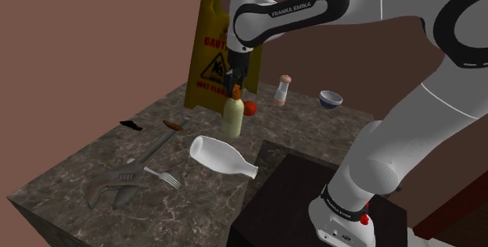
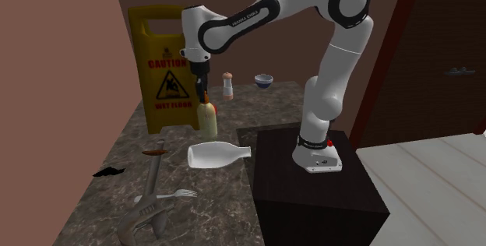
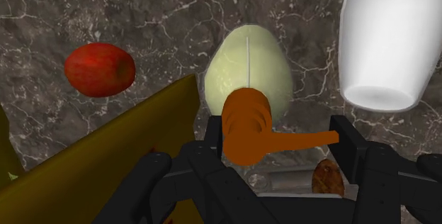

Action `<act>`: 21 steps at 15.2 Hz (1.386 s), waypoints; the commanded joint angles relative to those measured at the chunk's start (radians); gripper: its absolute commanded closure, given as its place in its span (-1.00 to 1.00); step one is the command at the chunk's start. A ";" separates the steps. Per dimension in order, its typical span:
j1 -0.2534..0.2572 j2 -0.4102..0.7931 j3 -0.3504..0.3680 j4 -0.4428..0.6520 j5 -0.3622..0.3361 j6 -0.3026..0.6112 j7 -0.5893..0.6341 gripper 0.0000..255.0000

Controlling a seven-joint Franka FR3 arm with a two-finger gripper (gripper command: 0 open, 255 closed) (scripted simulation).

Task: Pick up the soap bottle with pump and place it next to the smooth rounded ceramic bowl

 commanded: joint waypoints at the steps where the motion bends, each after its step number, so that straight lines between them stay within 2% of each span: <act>1: -0.001 -0.008 -0.001 0.020 0.001 -0.029 -0.003 1.00; 21: 0.000 -0.029 -0.002 0.270 0.005 -0.298 -0.016 1.00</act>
